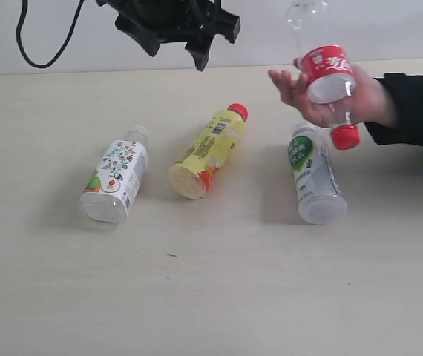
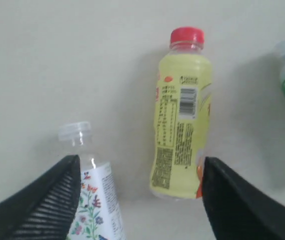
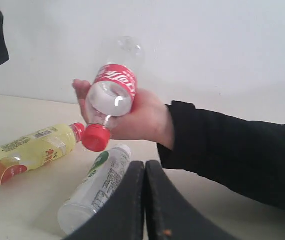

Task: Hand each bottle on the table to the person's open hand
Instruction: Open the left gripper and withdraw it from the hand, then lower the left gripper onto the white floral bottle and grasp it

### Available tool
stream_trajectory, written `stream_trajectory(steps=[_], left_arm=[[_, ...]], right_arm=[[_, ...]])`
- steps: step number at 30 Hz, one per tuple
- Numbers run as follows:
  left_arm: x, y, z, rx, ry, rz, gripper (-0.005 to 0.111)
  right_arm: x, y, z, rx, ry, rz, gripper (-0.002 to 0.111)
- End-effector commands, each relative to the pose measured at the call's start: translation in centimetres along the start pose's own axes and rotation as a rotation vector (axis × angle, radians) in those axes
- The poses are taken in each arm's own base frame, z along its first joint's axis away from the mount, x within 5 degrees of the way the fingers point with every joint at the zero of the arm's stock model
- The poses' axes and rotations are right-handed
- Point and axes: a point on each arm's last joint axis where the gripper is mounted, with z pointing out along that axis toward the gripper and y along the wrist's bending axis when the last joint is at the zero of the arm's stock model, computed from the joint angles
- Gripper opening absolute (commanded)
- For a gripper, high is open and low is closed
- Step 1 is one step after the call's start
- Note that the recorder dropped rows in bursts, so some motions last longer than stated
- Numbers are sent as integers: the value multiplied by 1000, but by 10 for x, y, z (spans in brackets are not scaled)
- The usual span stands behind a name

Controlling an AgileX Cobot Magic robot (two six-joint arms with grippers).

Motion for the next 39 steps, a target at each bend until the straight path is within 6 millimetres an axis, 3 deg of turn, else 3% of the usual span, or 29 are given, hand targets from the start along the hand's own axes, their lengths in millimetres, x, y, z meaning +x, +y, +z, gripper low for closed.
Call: stream_trajectory(steps=[1,8,15,22,26,39], left_arm=[[17,5,5,-64,53,43,66],[47,17,31,-110,190,48,66],[71,43,63,-125,258,-40,66],[94,68,94,-31,276,-187,66],[97,74,98,-15,271,-223,66],[94,67,99,70,248,-217,66]], right_arm=[[1,0,0,-2,-4,1,0],[1,0,0,-2,-4,2,0],[1,0,0,-2,-4,2,0],[1,0,0,-2,-4,2,0],[1,0,0,-2,-4,2,0],[1,0,0,-2,-4,2,0]])
